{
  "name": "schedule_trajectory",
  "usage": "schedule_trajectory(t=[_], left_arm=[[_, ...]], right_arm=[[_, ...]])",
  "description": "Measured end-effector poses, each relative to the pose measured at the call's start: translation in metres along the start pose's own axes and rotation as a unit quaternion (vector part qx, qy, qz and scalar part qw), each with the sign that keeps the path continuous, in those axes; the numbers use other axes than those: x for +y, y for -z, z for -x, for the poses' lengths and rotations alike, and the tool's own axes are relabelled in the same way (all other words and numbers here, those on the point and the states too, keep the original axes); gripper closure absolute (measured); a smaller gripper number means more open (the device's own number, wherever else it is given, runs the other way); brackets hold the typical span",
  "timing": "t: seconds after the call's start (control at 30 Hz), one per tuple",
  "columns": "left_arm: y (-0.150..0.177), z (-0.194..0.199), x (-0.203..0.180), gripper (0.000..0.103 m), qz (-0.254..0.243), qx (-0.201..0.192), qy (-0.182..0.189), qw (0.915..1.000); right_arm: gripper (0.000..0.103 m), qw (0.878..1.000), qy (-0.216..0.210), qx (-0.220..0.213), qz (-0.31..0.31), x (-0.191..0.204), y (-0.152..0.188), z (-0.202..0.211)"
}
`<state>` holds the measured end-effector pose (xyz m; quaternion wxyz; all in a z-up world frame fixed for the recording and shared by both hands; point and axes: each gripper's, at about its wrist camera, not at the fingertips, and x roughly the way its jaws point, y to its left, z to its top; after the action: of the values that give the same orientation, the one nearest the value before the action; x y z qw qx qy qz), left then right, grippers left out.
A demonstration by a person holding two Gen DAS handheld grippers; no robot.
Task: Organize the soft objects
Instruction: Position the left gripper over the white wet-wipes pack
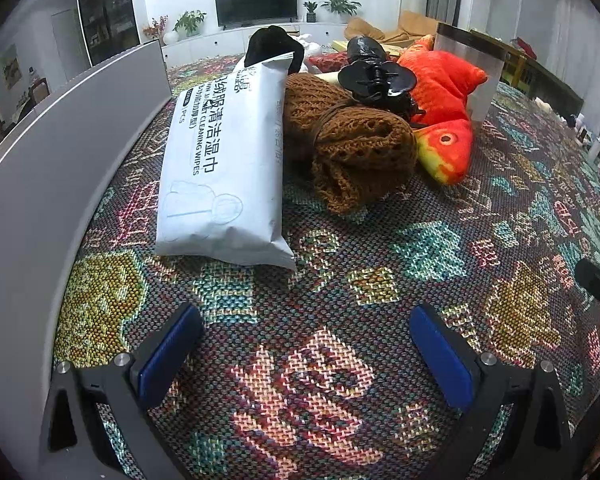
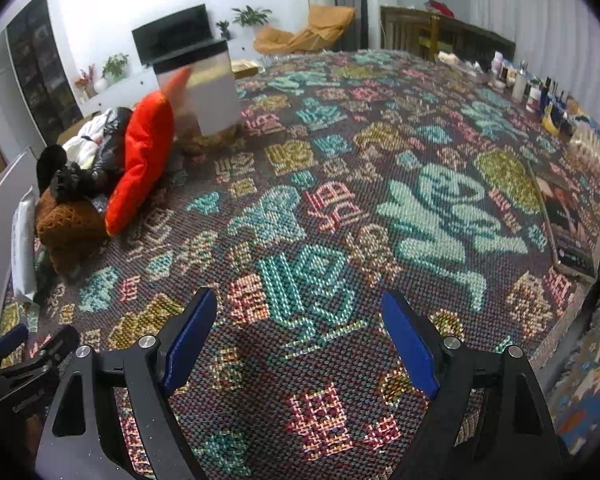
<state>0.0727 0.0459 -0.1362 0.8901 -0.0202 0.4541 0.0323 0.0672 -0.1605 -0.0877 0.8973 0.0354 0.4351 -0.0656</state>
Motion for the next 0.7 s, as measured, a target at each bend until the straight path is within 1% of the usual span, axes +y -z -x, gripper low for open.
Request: schedule_trajectory(t=[0.13, 0.23, 0.33, 0.5, 0.7], left_arm=[[0.003, 0.003, 0.003, 0.0, 0.0, 0.003, 0.0, 1.0], [-0.004, 0.0, 0.003, 0.0, -0.007, 0.016, 0.007, 0.9998], [-0.016, -0.008, 0.007, 0.0, -0.027, 0.028, 0.024, 0.999], [-0.024, -0.014, 0.013, 0.0, -0.04, 0.011, 0.037, 0.9985], [-0.023, -0.012, 0.018, 0.0, -0.04, 0.006, 0.04, 0.9984]], right_arm=[[0.016, 1.0, -0.001, 0.017, -0.006, -0.002, 0.001, -0.007], [0.015, 1.0, 0.006, 0.024, 0.002, 0.001, 0.003, -0.01], [0.015, 0.999, 0.017, 0.028, 0.014, 0.006, 0.003, -0.012], [0.014, 0.999, 0.025, 0.033, 0.021, 0.009, 0.004, -0.013], [0.012, 0.999, 0.029, 0.034, 0.025, 0.011, 0.003, -0.016]])
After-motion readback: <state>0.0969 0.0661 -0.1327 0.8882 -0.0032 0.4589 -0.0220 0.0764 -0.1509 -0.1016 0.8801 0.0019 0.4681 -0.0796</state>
